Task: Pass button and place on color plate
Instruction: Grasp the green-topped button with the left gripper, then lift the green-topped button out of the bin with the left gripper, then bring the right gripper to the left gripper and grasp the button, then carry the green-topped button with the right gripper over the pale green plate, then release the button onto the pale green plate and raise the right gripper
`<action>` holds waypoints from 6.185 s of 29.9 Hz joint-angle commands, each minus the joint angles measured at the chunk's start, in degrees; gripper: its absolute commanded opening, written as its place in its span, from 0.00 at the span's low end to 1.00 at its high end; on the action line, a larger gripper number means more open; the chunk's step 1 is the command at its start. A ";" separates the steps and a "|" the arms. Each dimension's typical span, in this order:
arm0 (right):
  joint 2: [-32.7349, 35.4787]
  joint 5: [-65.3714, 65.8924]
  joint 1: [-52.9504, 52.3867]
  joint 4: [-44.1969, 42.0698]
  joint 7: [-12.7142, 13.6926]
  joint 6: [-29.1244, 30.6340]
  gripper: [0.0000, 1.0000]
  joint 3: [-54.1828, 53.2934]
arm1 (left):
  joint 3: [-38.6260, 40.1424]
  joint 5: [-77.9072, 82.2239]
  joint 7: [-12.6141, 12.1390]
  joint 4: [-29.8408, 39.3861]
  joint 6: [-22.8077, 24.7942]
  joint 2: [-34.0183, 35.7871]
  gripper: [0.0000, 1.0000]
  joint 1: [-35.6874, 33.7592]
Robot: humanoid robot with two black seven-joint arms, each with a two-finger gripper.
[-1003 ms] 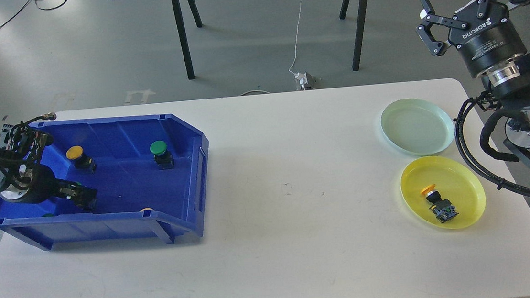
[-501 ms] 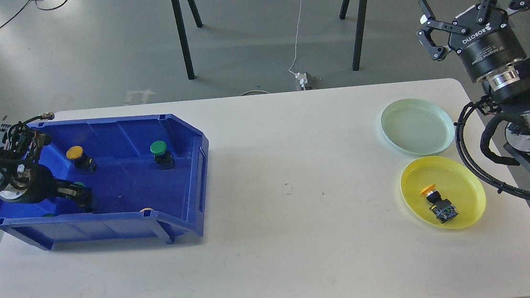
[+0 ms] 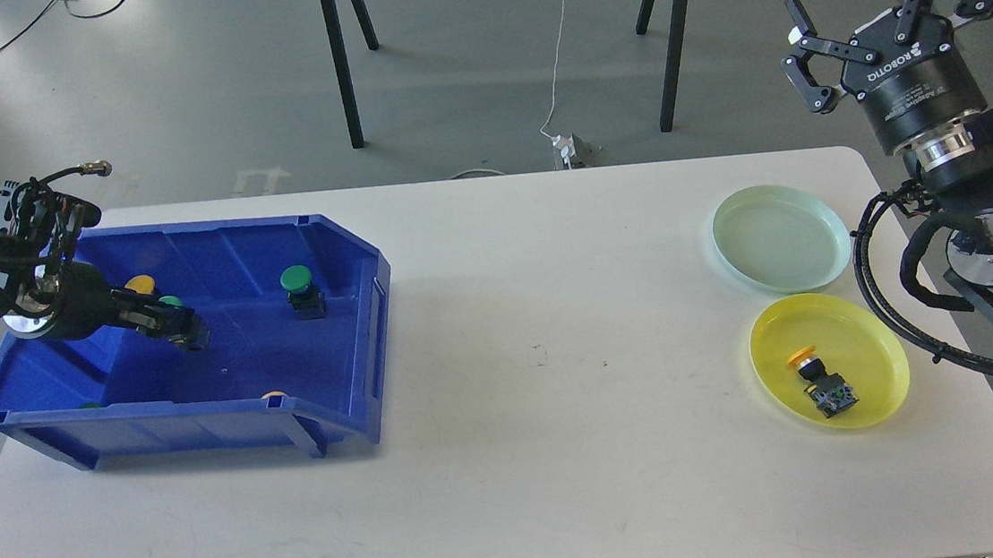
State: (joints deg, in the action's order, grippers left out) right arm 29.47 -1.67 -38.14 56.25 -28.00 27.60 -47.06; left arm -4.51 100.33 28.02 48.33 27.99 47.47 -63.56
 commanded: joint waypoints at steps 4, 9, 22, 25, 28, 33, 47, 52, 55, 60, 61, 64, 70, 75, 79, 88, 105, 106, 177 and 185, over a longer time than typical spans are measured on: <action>-0.03 0.00 0.52 0.00 0.00 0.00 0.98 -0.31 | 7.74 -1.18 -0.02 18.45 0.01 11.05 0.12 -4.73; 0.06 0.09 0.96 0.00 0.00 0.09 0.98 -0.31 | 14.52 -10.92 -0.02 25.05 0.01 15.72 0.12 -4.73; 3.75 4.91 6.58 6.94 0.00 0.17 0.98 -0.05 | 21.03 -48.90 -0.02 22.35 0.01 4.93 0.12 -0.43; 4.19 6.77 9.04 11.24 0.00 0.17 0.98 -0.22 | 21.56 -52.16 -0.02 20.49 0.01 0.01 0.12 1.77; 4.28 8.25 10.19 14.76 0.00 0.09 0.98 0.65 | 21.56 -53.83 -0.02 20.31 0.01 -4.39 0.12 3.53; 2.53 13.54 7.13 14.95 0.00 -0.44 0.98 6.97 | 21.56 -53.40 -0.02 17.33 0.01 -12.30 0.12 7.48; -8.01 13.71 -4.57 9.06 0.00 -0.70 0.98 22.71 | 21.82 -53.31 -0.02 16.27 0.01 -14.25 0.13 8.80; -11.01 13.71 -4.93 8.27 0.00 -0.62 0.97 23.15 | 21.82 -53.40 -0.02 16.18 0.01 -14.25 0.13 8.80; -12.33 13.80 -5.10 8.09 0.00 -0.53 0.97 23.15 | 21.82 -53.40 -0.02 16.18 0.01 -14.25 0.13 8.80; -13.56 13.71 -6.59 6.34 0.00 -0.44 0.96 23.42 | 21.82 -53.40 -0.02 16.18 0.01 -14.25 0.13 8.80; -13.91 13.71 -6.60 6.07 0.00 -0.44 0.95 23.42 | 21.82 -53.49 -0.02 16.18 0.01 -14.25 0.13 8.80; -14.88 13.71 -6.95 5.54 0.00 -0.53 0.94 23.42 | 21.82 -53.49 -0.02 16.18 0.01 -14.25 0.13 8.80; -15.76 13.89 -6.86 5.37 0.00 -0.53 0.85 23.50 | 21.82 -53.57 -0.02 16.18 0.01 -14.25 0.13 8.80; -16.11 14.24 -6.77 5.37 0.00 -0.62 0.51 23.59 | 21.82 -53.57 -0.02 16.01 0.01 -14.25 0.13 8.80; -16.99 14.50 -7.04 4.75 0.00 -0.79 0.07 25.35 | 21.82 -53.66 -0.02 15.92 0.01 -14.34 0.14 8.80; -17.16 14.42 -6.86 4.93 0.00 -5.10 0.01 25.44 | 21.82 -53.66 -0.02 15.92 0.01 -14.42 0.17 8.80; -15.07 14.41 -6.25 5.37 0.00 -5.54 0.01 23.51 | 21.91 -54.71 -0.02 15.92 0.01 -14.60 0.70 8.89; -13.75 14.33 -5.98 5.37 0.00 -5.63 0.01 22.63 | 21.91 -55.15 -0.02 15.92 0.01 -14.60 0.71 8.89; -11.80 9.77 -18.55 -29.26 0.00 0.40 0.99 11.67 | 31.05 -76.25 -0.02 -8.41 0.01 -12.41 0.84 8.54; -11.98 8.26 -16.18 -27.77 0.00 0.40 1.00 8.83 | 32.10 -79.85 -0.02 -14.23 0.01 -12.49 0.89 9.07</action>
State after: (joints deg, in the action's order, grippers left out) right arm 17.68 6.67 -55.13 27.41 -27.99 27.94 -38.40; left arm 27.40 22.57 28.01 34.89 28.00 35.05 -54.64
